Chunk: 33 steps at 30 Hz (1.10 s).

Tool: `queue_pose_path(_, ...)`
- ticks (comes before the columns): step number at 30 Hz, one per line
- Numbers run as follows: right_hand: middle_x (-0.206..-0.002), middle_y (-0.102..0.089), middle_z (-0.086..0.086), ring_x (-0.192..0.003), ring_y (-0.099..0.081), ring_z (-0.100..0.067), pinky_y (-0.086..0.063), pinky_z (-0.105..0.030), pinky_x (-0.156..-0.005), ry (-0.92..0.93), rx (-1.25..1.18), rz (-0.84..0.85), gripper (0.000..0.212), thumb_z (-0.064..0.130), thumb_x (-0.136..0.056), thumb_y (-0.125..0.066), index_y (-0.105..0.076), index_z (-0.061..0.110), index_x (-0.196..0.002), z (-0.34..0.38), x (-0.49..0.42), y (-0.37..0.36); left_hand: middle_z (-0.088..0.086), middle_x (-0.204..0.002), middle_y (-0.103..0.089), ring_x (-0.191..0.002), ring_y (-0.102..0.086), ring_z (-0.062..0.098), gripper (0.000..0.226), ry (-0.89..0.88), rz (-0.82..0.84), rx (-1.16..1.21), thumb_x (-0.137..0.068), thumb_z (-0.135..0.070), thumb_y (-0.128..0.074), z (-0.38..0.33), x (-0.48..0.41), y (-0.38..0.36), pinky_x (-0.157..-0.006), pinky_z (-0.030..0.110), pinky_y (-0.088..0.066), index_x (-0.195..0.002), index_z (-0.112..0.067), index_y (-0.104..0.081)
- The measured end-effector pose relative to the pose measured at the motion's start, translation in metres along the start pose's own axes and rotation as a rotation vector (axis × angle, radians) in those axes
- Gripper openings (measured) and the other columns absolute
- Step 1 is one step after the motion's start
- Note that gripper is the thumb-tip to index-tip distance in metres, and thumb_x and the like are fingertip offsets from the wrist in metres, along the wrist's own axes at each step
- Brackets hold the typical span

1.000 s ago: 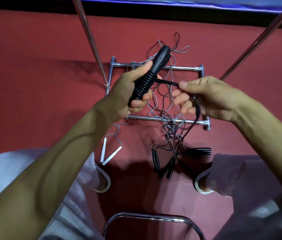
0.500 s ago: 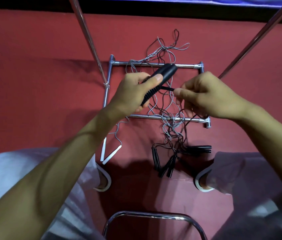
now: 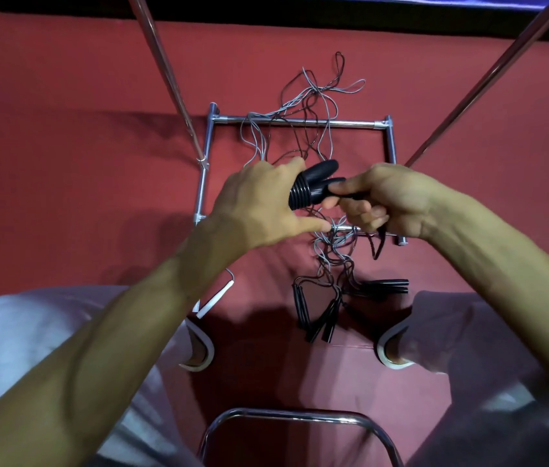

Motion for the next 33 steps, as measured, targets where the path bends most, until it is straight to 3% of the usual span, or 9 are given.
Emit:
queue_pose_path(6, -0.044, -0.04, -0.001, -0.034, -0.025, -0.006, -0.008, -0.024, -0.042, 0.068, 0.116, 0.06, 0.032, 0.016, -0.1, -0.057, -0.071, -0.008, -0.085, 0.003, 0.004, -0.01, -0.002, -0.085, -0.069, -0.083, -0.064, 0.031, 0.049, -0.035, -0.041, 0.006, -0.079, -0.071, -0.062, -0.006, 0.002, 0.001, -0.066, 0.033, -0.045, -0.106, -0.03, -0.063)
queue_pose_path(10, -0.047, -0.05, -0.004, -0.035, -0.031, -0.009, -0.02, -0.018, -0.036, 0.217, 0.321, 0.072, 0.024, 0.015, -0.092, -0.07, -0.073, -0.007, -0.084, 0.021, 0.014, -0.003, -0.005, -0.072, -0.064, -0.073, -0.062, 0.026, 0.053, -0.022, 0.015, 0.151, -0.067, -0.075, -0.063, -0.003, 0.0, 0.002, -0.063, 0.036, -0.052, -0.092, -0.029, -0.064)
queue_pose_path(14, -0.058, -0.067, -0.007, -0.047, -0.046, -0.015, -0.037, -0.023, -0.046, 0.443, 0.683, 0.136, 0.016, 0.003, -0.086, -0.077, -0.075, 0.01, -0.072, 0.04, 0.029, -0.006, -0.005, -0.06, -0.056, -0.061, -0.055, 0.017, 0.049, -0.015, 0.118, 0.237, -0.064, -0.071, -0.076, -0.001, 0.002, -0.002, -0.058, 0.035, -0.049, -0.078, -0.025, -0.065)
queue_pose_path(17, -0.072, -0.074, -0.013, -0.064, -0.062, -0.019, -0.051, -0.037, -0.063, 0.521, 0.719, 0.106, 0.007, 0.001, -0.08, -0.083, -0.077, 0.004, -0.081, 0.048, 0.035, 0.0, -0.001, -0.062, -0.055, -0.064, -0.056, 0.02, 0.049, -0.006, 0.252, 0.271, -0.063, -0.07, -0.08, -0.003, 0.009, -0.012, -0.062, 0.04, -0.049, -0.077, -0.025, -0.069)
queue_pose_path(21, -0.074, -0.075, -0.007, -0.066, -0.071, -0.023, -0.057, -0.04, -0.063, 0.645, 0.806, 0.08, 0.016, 0.012, -0.074, -0.09, -0.079, 0.006, -0.084, 0.053, 0.039, -0.006, 0.006, -0.057, -0.048, -0.052, -0.047, 0.022, 0.043, 0.001, 0.456, 0.497, -0.07, -0.059, -0.085, -0.007, 0.016, -0.017, -0.054, 0.038, -0.04, -0.075, -0.019, -0.071)
queue_pose_path(25, -0.069, -0.07, 0.005, -0.055, -0.056, -0.015, -0.046, -0.031, -0.055, 0.777, 0.735, 0.066, 0.026, 0.019, -0.071, -0.091, -0.079, 0.005, -0.09, 0.063, 0.052, -0.011, 0.011, -0.045, -0.037, -0.036, -0.028, 0.02, 0.037, 0.011, 0.738, 0.705, -0.079, -0.038, -0.084, -0.018, 0.03, -0.019, -0.045, 0.025, -0.026, -0.074, -0.008, -0.063)
queue_pose_path(27, -0.075, -0.074, -0.009, -0.062, -0.063, -0.035, -0.052, -0.045, -0.058, 0.782, 0.668, 0.114, 0.023, 0.017, -0.077, -0.087, -0.08, 0.002, -0.092, 0.065, 0.052, -0.009, 0.006, -0.042, -0.036, -0.033, -0.027, 0.017, 0.036, -0.001, 0.784, 0.781, -0.08, -0.033, -0.079, -0.024, 0.031, -0.013, -0.043, 0.023, -0.024, -0.077, -0.003, -0.06)
queue_pose_path(29, -0.072, -0.068, -0.028, -0.057, -0.056, -0.044, -0.046, -0.056, -0.052, 0.764, 0.613, 0.164, 0.024, 0.024, -0.084, -0.085, -0.08, 0.002, -0.092, 0.064, 0.048, -0.009, 0.002, -0.041, -0.036, -0.03, -0.028, 0.016, 0.028, -0.029, 0.793, 0.841, -0.083, -0.028, -0.074, -0.029, 0.032, -0.005, -0.042, 0.021, -0.022, -0.077, -0.005, -0.059)
queue_pose_path(33, -0.063, -0.06, -0.031, -0.054, -0.045, -0.03, -0.038, -0.05, -0.048, 0.729, 0.586, 0.213, 0.023, 0.027, -0.087, -0.078, -0.078, 0.004, -0.081, 0.057, 0.041, -0.011, 0.001, -0.04, -0.038, -0.028, -0.028, 0.015, 0.033, -0.071, 0.793, 0.92, -0.085, -0.024, -0.07, -0.036, 0.036, 0.003, -0.04, 0.018, -0.022, -0.082, 0.006, -0.057)
Point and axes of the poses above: each hand's wrist, its own x-axis away from the middle knuckle, its own y-axis out of the back of the hand, z = x × y, the point moved 8 cm from there along -x, towards the middle knuckle
